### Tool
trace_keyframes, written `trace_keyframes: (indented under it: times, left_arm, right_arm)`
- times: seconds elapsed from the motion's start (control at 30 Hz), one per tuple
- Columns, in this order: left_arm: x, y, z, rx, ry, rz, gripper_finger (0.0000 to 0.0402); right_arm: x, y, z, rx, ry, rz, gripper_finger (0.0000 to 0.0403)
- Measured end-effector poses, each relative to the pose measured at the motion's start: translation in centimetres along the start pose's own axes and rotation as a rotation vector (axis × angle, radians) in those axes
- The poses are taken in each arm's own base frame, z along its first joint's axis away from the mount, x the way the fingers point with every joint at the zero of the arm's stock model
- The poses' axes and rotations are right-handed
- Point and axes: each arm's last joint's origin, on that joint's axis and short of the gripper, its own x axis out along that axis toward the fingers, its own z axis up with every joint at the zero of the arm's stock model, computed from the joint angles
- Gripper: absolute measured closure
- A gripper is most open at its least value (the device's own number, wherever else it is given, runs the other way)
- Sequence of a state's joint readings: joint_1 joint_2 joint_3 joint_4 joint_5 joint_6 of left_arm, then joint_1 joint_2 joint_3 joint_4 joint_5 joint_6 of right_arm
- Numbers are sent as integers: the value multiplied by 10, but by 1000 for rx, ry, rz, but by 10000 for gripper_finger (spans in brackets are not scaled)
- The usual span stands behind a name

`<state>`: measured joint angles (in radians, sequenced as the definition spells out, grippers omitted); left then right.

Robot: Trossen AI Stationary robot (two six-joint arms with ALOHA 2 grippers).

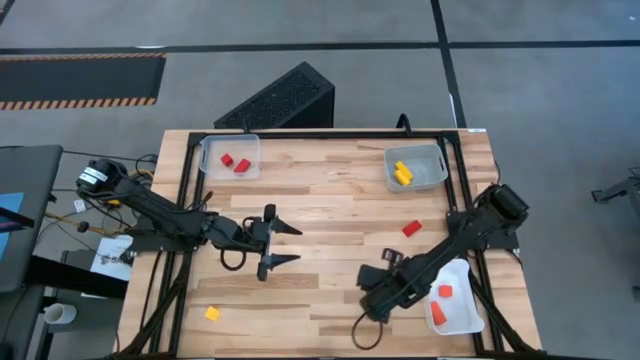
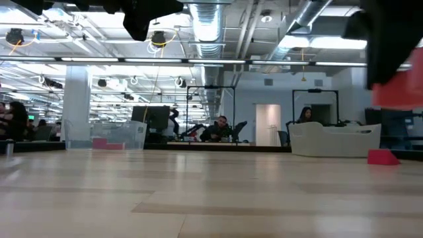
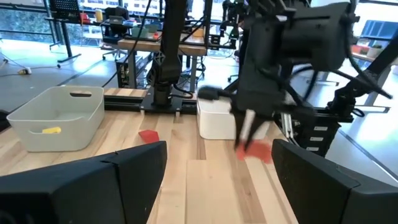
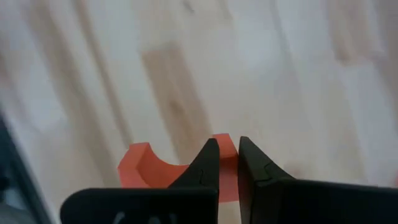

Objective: Sort & place blocks by color
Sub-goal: Put the orange block into the white bin

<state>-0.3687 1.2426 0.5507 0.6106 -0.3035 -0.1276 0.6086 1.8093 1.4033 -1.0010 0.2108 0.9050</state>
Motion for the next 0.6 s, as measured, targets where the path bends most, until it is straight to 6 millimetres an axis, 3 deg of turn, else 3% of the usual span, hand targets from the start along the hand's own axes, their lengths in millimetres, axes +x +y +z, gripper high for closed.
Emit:
trace_keyframes:
  times: [0.23,0.4,0.6]
  left_arm:
    - [0,0,0,0,0,0,123]
    - [0,0,0,0,0,-1,123]
    - [0,0,0,-5,0,0,123]
  right_arm:
    - [-37,-19,-26,-54,60,-115,379]
    - [-65,-27,-45,-58,47,-91,379]
    - [-75,-43,-75,8,31,-75,376]
